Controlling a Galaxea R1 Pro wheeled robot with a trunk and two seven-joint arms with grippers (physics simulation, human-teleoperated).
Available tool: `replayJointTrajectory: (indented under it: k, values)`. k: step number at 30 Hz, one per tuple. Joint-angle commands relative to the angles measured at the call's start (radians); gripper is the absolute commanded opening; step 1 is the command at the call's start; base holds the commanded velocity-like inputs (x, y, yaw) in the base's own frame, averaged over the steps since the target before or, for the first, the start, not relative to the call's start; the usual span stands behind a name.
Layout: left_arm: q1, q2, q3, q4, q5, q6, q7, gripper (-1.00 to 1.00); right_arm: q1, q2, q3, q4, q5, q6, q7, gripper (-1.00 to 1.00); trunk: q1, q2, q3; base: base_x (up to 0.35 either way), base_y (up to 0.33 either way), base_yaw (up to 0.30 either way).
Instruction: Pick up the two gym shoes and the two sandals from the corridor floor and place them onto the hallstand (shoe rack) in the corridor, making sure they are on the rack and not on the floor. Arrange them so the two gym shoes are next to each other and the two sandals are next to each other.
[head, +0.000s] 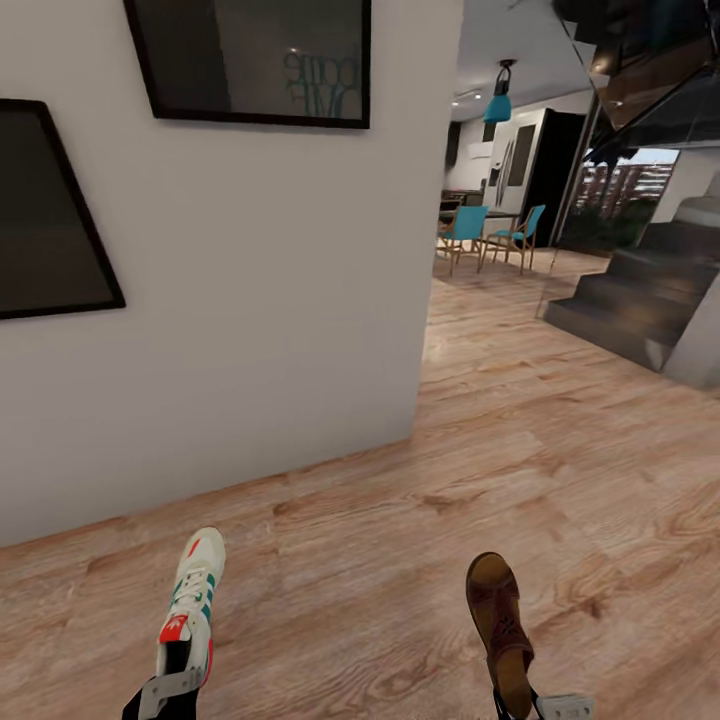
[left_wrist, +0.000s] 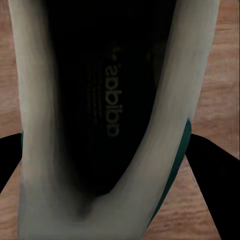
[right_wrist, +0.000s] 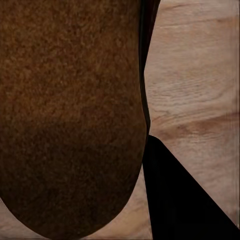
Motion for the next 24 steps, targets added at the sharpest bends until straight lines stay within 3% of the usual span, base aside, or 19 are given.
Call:
replayJointTrajectory:
  k: [1, 24]
  values:
    - [0.000, -0.001, 0.008, 0.001, -0.010, -0.004, -0.006, -1.00, -0.001, 0.001, -0.009, 0.000, 0.002, -0.003, 0.010, -1.00, 0.000, 0.000, -0.001, 0.000, 0.000, -0.300]
    - [0.000, -0.001, 0.007, 0.015, -0.012, -0.004, -0.006, -1.00, -0.001, 0.000, -0.010, -0.013, 0.000, -0.001, 0.010, -1.00, 0.000, 0.000, -0.001, 0.000, 0.000, -0.297]
